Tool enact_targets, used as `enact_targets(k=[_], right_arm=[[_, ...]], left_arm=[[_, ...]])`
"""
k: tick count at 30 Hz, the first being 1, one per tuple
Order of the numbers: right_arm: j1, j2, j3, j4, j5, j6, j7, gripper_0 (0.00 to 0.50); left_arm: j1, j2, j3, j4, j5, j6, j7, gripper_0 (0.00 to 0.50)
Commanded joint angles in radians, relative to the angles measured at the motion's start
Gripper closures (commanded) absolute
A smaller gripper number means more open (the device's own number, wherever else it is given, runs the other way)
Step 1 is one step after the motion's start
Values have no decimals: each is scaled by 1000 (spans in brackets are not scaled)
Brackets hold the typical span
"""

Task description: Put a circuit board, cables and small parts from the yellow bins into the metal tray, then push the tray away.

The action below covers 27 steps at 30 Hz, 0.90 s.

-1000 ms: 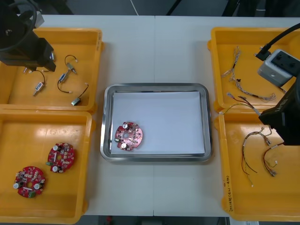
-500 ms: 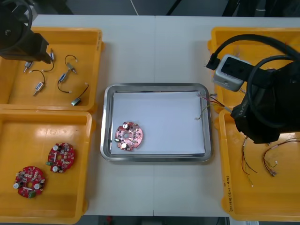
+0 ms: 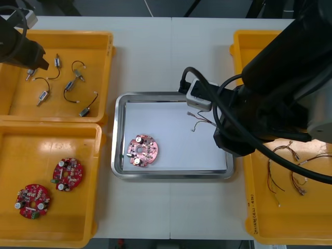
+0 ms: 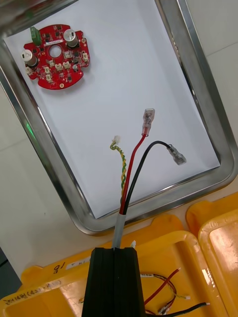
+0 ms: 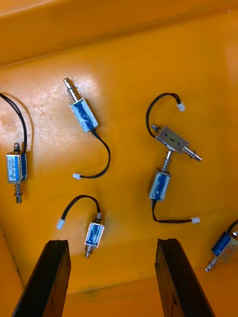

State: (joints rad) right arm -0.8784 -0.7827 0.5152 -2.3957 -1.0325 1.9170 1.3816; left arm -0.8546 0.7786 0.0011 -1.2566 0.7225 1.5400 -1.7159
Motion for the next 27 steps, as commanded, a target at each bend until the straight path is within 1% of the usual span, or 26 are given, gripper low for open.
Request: enact_targets(k=[1, 5, 9, 13, 17, 22, 26, 27], right_arm=[[-50, 31, 91, 47, 35, 3, 39, 500], [-50, 42, 147, 99, 71, 3, 71, 500], [-48, 82, 189, 135, 147, 3, 165, 500], [-48, 120, 198, 194, 173, 2, 194, 500], [-48, 146, 207, 244, 204, -44, 206, 500], [-48, 158, 264, 280, 272, -125, 232, 500], [-48, 160, 305, 306, 296, -182, 248, 500], [-48, 165, 315, 322, 296, -194, 260, 500]], left_arm=[[-58, 33, 25, 51, -17, -63, -65, 0], [-72, 21, 26, 105, -26, -121, -105, 0], [-100, 7, 26, 158, -41, -159, -134, 0], [-103, -2, 25, 174, -61, -196, -139, 0], [-103, -15, 26, 190, -81, -235, -149, 0], [-103, -47, 26, 198, -164, -271, -152, 0], [-103, -58, 25, 218, -178, -302, -154, 0], [-103, -62, 26, 232, -176, -328, -159, 0]])
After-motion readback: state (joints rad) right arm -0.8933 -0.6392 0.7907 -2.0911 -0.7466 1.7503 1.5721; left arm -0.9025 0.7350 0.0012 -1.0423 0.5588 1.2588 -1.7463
